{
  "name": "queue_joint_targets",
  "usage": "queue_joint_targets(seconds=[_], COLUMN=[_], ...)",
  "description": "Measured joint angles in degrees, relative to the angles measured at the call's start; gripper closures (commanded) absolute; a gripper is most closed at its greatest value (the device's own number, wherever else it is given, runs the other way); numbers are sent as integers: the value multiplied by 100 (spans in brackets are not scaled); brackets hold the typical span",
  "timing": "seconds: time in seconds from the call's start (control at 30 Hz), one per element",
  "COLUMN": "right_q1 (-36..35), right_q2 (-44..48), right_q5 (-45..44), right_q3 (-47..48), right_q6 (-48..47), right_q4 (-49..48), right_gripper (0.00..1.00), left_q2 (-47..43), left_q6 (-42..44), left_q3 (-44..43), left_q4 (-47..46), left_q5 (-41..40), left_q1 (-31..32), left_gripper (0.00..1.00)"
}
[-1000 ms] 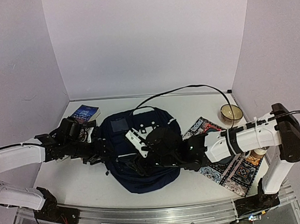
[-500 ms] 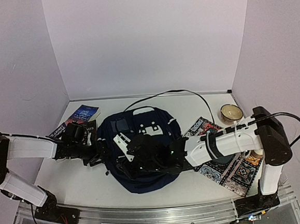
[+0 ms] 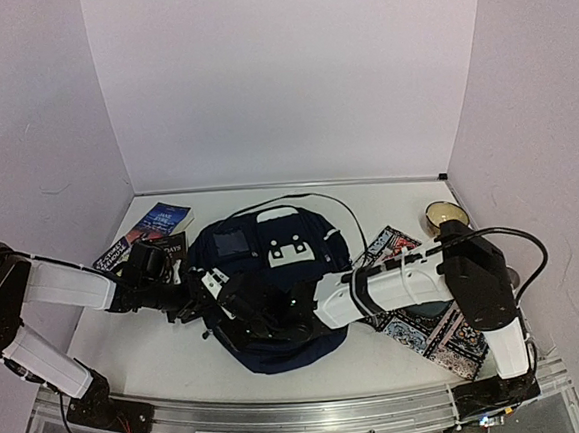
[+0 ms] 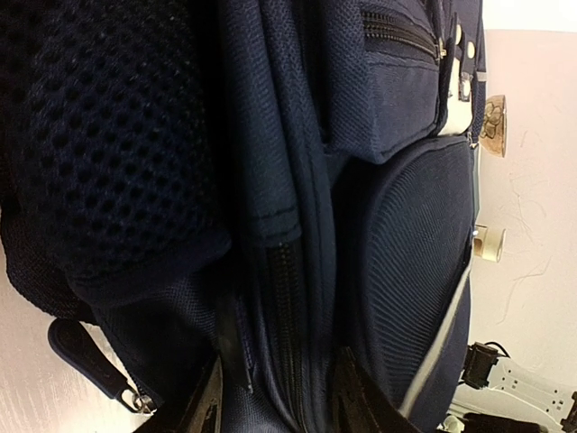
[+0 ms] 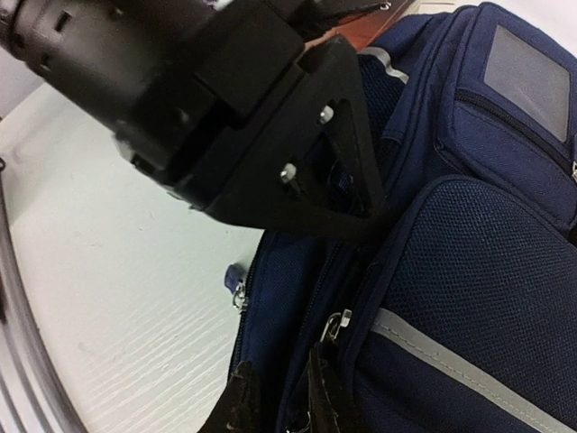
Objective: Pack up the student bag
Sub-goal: Hold the student bag at the center of the board.
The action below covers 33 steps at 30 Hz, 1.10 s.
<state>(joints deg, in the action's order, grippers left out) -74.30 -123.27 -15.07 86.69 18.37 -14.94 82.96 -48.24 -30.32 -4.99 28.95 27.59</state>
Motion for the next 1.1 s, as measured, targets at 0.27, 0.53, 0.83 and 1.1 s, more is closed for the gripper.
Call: queue_joint_targets(seconds=[0.27, 0.53, 0.83, 1.1], right_q1=[-80, -159, -148, -45], right_q2=[-283, -427, -512, 158], right_q5=[-558, -1027, -1080, -446], right_q3=[172, 246, 238, -542], right_q6=[134, 305, 343, 241], right_q4=[128, 233, 269, -159], right_gripper=[88, 94, 100, 100], left_q2=[0, 0, 0, 109], left_q6=[-83, -132, -182, -280], left_q3=[113, 122, 122, 73], left_q4=[-171, -217, -233, -263], left_q5=[46, 44, 14, -13], left_q1=[13, 62, 166, 325], left_gripper=[60, 61, 56, 55])
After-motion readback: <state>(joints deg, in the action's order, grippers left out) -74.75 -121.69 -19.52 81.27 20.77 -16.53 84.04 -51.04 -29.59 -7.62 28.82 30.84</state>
